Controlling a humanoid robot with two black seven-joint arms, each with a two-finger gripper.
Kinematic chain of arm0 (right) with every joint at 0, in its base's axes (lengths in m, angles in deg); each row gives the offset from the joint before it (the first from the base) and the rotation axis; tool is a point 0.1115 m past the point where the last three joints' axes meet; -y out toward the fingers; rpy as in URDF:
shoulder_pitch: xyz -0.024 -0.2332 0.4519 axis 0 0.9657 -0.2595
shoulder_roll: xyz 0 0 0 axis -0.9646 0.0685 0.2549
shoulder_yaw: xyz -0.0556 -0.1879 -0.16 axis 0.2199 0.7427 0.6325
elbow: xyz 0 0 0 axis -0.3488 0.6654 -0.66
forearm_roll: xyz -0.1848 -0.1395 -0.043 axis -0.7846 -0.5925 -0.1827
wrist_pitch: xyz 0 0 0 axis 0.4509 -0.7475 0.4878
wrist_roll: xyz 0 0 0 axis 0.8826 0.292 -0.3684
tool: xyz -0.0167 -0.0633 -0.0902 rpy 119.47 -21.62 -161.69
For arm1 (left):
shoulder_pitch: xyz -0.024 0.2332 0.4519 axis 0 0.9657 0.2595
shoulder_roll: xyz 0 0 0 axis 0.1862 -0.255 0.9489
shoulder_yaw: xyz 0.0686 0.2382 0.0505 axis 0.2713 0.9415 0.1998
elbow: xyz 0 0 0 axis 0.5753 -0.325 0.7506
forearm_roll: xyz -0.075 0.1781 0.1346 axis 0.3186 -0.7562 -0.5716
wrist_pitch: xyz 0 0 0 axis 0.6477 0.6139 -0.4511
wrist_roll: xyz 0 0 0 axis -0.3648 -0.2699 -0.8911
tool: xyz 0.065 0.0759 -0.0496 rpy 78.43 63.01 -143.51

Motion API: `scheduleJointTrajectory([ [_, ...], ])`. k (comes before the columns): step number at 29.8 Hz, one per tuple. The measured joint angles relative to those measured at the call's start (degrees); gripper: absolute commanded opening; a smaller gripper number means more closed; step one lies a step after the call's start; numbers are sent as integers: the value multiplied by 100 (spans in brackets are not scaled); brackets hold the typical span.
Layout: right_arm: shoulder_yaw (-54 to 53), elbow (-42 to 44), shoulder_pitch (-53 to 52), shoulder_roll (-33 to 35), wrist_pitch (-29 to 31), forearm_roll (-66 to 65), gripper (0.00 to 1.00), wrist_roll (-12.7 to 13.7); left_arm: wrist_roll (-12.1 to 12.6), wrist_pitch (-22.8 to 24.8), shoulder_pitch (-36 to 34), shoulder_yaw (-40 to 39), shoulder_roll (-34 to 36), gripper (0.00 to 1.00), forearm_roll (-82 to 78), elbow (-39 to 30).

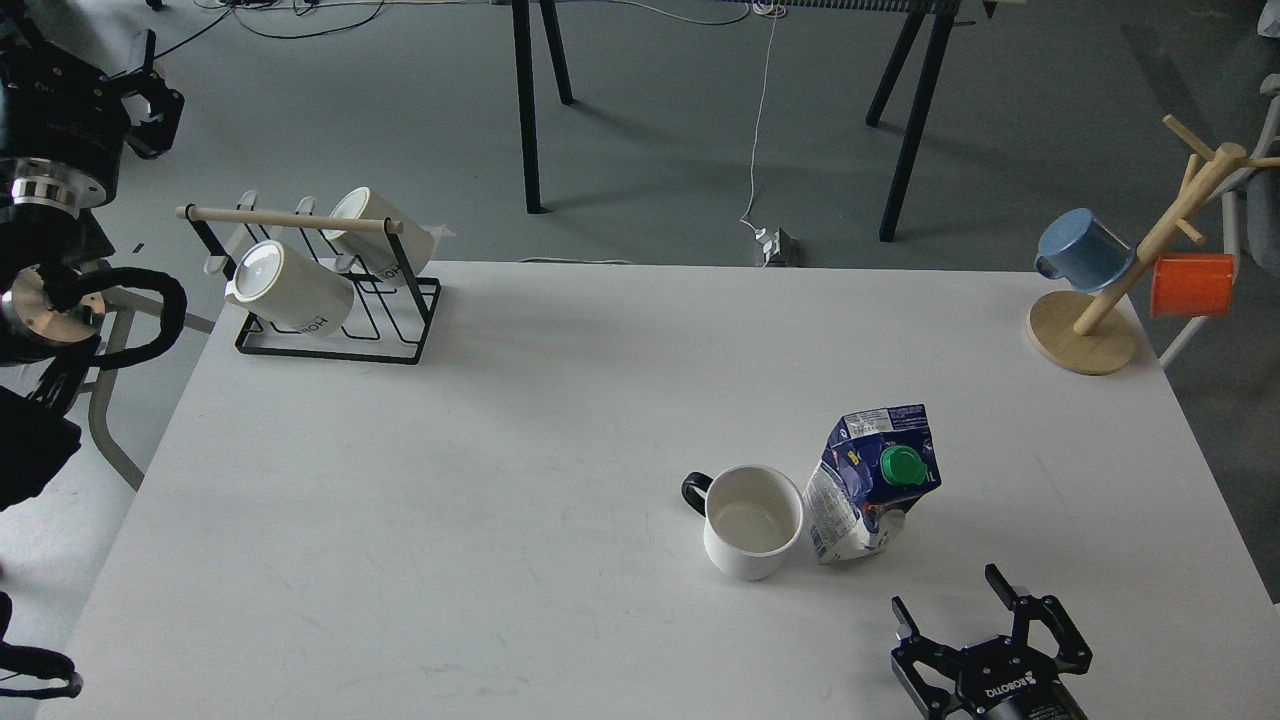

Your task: Place cup and milk with both arms

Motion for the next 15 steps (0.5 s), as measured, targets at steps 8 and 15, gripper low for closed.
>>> scheduleJointTrajectory([
  [8,-1256,-253,-586,1243,0,-23,99,-36,225,466,-8,11,-41,100,16,-18],
  [15,-1423,158,-2516,1648,0,-93,100,-40,236,494,4,11,-80,100,17,-19],
])
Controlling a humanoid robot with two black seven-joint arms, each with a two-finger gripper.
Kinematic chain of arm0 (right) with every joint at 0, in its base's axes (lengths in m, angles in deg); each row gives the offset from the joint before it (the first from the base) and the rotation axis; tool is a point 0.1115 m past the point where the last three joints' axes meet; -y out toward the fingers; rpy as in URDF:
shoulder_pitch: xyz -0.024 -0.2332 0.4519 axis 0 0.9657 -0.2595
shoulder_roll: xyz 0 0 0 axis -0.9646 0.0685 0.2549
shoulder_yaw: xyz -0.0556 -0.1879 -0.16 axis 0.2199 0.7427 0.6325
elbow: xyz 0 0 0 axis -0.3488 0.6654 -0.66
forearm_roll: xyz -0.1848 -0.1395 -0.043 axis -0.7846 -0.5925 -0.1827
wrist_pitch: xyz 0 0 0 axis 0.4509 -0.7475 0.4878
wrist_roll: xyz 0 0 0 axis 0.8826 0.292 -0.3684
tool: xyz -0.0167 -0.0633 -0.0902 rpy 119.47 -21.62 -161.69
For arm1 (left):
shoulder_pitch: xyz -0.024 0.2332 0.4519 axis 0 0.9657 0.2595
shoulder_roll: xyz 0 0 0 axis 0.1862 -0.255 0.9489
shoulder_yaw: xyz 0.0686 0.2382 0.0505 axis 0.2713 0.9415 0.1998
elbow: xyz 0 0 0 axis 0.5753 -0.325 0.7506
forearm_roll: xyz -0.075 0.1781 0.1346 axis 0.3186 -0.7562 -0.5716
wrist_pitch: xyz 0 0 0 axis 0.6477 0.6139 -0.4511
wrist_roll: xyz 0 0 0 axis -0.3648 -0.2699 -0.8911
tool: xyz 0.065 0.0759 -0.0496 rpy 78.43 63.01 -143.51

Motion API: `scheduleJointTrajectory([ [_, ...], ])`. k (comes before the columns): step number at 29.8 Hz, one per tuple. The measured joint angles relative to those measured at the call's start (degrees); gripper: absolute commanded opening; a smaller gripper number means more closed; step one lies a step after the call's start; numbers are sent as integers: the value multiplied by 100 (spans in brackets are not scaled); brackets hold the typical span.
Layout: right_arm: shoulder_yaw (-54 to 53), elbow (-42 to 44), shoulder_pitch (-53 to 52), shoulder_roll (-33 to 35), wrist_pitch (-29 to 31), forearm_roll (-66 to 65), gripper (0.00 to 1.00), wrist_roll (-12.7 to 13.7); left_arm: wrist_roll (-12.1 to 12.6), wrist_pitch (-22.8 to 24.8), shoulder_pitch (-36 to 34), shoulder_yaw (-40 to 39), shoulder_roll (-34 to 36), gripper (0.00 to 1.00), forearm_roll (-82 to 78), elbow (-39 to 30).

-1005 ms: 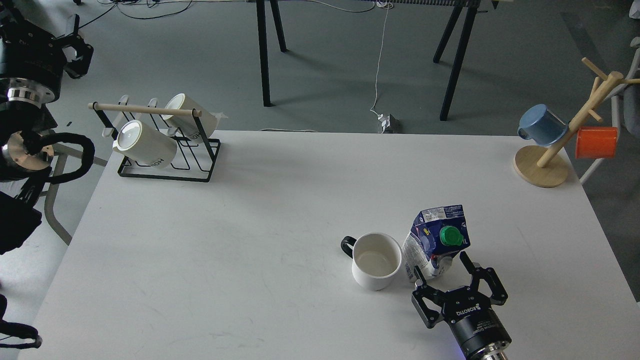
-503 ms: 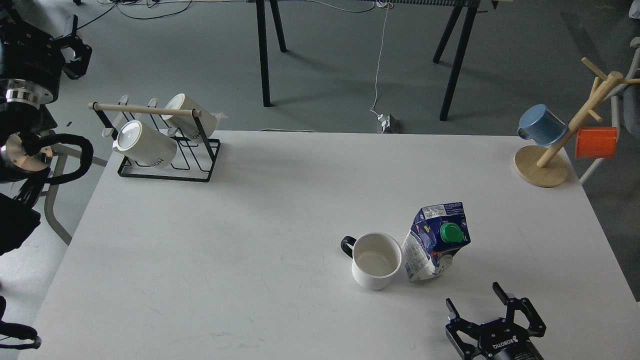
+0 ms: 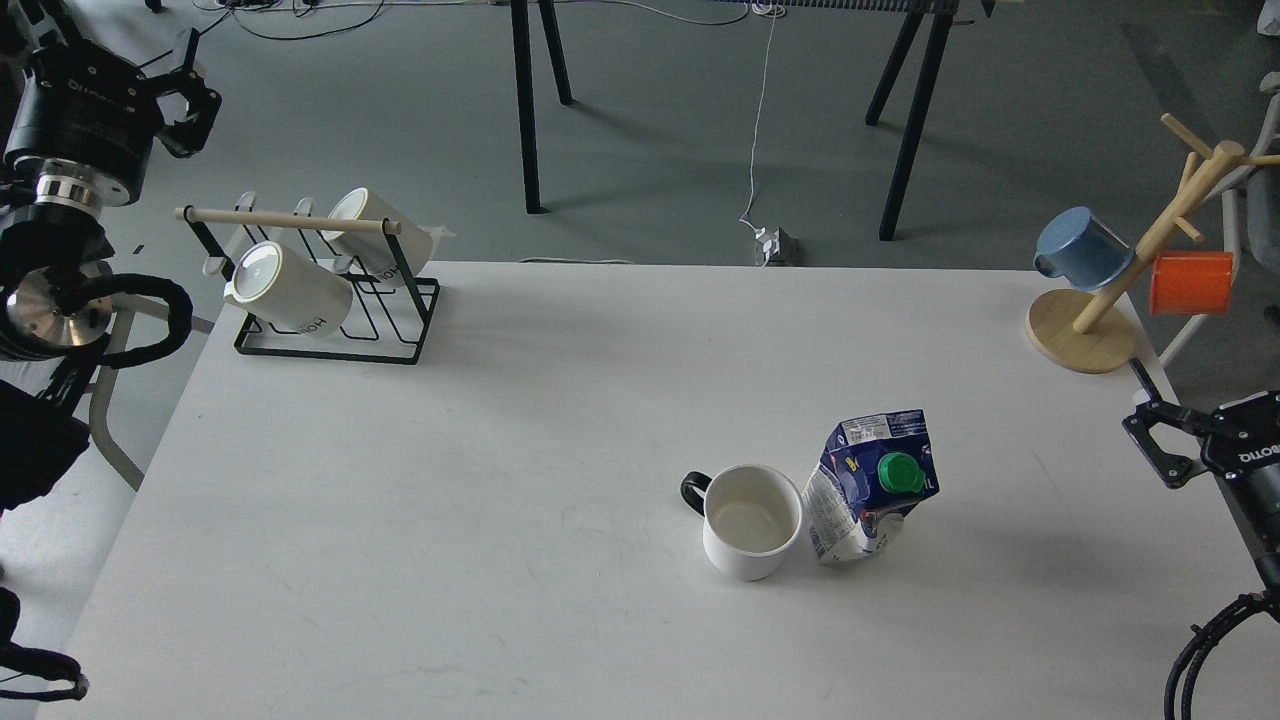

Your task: Place cup and milk with both arms

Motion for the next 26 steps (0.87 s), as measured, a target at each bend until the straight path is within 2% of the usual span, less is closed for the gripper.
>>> scheduleJointTrajectory([
  [8,494,1179,-2304,6,0,-741,100,2,3,-17,-48,13,-33,100,0,13],
  [19,988,3971,-4603,-29,0,-803,100,3,23,12,-251,20,-127,100,-9,256],
  [26,1313,4173,-4899,-52,0,-792,100,-6,324,60,-756,32,-549,100,-10,910],
])
